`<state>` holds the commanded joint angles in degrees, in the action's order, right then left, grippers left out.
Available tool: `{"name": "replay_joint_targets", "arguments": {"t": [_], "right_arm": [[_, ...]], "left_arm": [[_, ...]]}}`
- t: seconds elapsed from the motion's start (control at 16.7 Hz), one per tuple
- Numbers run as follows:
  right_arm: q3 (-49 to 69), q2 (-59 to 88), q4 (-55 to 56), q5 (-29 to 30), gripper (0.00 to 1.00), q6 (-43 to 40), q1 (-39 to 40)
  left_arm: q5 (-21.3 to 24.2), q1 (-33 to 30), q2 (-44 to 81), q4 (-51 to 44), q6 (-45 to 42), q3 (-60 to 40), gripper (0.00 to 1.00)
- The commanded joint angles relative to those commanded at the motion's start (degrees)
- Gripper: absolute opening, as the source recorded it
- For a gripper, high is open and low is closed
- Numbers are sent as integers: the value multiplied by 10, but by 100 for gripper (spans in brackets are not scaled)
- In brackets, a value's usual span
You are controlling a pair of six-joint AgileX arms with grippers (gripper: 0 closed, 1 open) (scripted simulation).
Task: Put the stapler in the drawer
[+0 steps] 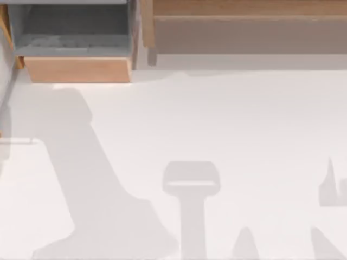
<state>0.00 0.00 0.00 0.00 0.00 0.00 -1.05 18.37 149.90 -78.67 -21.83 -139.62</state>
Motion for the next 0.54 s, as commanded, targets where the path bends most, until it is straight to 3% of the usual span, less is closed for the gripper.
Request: {"name": "replay_joint_targets", "arguments": {"t": [0.18,0.54], "right_arm": [[0,0,0,0,100,0,0],[0,0,0,0,100,0,0]], "left_arm": [[0,0,0,0,0,0,98],[0,0,0,0,0,0,100]]}}
